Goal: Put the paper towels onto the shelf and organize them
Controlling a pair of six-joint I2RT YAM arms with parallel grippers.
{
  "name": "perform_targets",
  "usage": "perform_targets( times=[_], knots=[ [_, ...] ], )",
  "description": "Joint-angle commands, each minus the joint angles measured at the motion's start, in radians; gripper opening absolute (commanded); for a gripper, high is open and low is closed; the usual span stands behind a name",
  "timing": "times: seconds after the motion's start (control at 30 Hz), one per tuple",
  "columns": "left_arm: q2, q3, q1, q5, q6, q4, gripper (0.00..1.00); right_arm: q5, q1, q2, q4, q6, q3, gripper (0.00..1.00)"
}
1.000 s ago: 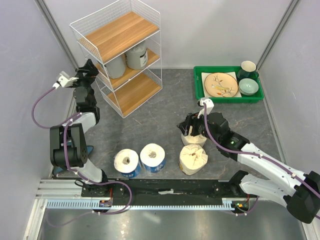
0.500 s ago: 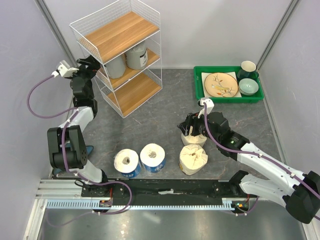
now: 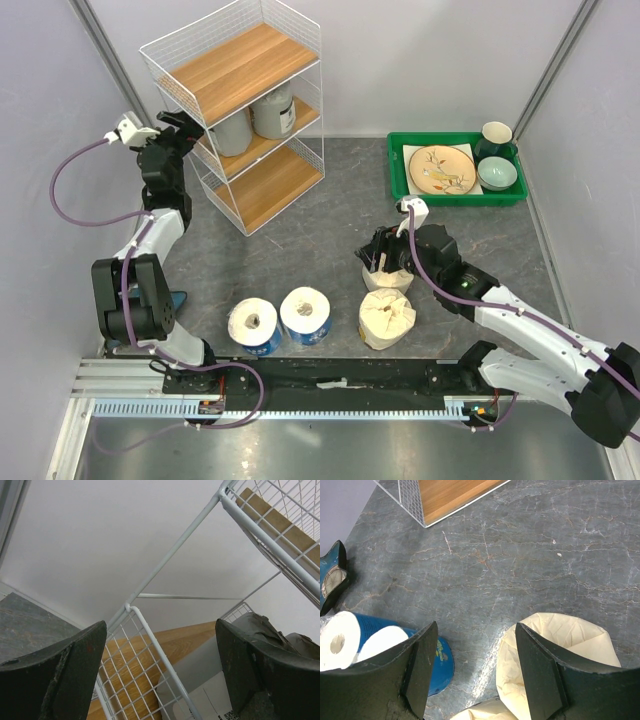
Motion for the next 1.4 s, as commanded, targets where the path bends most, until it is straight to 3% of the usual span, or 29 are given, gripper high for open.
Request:
perform_targets(
  times=[0.0,0.37,0.63,0.87,1.1,1.37],
  knots=[
    [-0.035,0.025,-0.002,0.066,0.043,-0.007,0.96,-0.009,-0.006,-0.023,0.032,0.008,-0.009,0.72],
    [-0.078,-0.019,-0.005,0.119,0.055,0.006,0.96,-0.011,-0.014,-0.020,0.032,0.011,-0.004,0.71],
    [-0.106,-0.055,0.003,0.102,0.055,-0.010,0.96,0.015,-0.062,0.066,0.066,-0.002,0.101,0.73],
    [-0.116,-0.067,0.014,0.102,0.055,-0.004,0.97,-0.118,-0.115,0.294,0.218,0.018,0.278,0.73],
    [-0.132,-0.098,0.025,0.104,0.029,0.046,0.98,-0.308,-0.126,0.584,0.344,0.028,0.598,0.72],
    [-0.159,-0.118,0.035,0.102,0.006,0.060,0.99,-0.235,-0.131,0.837,0.364,0.048,0.864,0.67]
  ],
)
